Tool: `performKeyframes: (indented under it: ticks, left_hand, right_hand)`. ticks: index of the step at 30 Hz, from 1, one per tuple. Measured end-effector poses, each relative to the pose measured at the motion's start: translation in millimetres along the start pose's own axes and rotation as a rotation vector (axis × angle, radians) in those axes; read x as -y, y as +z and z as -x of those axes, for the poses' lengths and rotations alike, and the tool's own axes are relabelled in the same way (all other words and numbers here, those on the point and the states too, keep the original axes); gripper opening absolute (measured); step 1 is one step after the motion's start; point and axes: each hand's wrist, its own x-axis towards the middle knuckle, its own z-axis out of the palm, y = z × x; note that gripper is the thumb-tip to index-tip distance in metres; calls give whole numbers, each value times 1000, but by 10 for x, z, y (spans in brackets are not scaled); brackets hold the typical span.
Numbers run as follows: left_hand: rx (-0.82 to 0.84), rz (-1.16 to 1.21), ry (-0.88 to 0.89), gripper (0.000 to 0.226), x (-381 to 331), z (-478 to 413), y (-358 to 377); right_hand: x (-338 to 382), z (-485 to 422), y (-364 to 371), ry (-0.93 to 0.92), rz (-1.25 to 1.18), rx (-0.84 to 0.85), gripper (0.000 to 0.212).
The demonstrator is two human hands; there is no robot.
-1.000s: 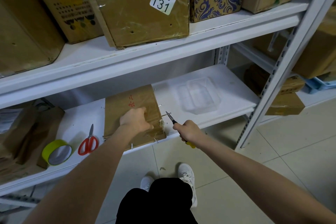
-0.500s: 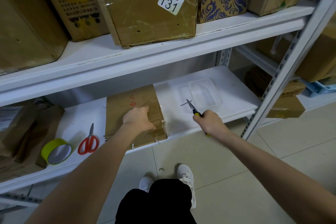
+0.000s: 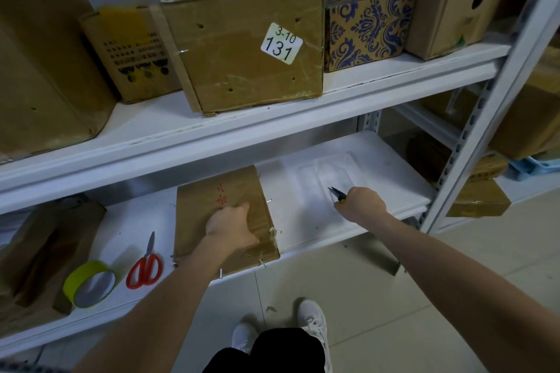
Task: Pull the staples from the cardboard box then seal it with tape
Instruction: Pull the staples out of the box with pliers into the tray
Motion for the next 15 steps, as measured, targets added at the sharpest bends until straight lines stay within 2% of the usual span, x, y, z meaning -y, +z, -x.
performKeyframes:
  ticks: [5, 11, 15]
  left_hand:
    - [-8, 14, 11, 52, 2, 2, 23]
    - [18, 27, -12, 58, 25, -1, 40]
    - [51, 74, -65, 69, 17, -24, -23]
  right_hand:
    - [92, -22, 45, -46, 152, 51, 20]
    - [182, 60, 44, -138, 255, 128, 22]
    - [237, 192, 26, -153, 178, 39, 27]
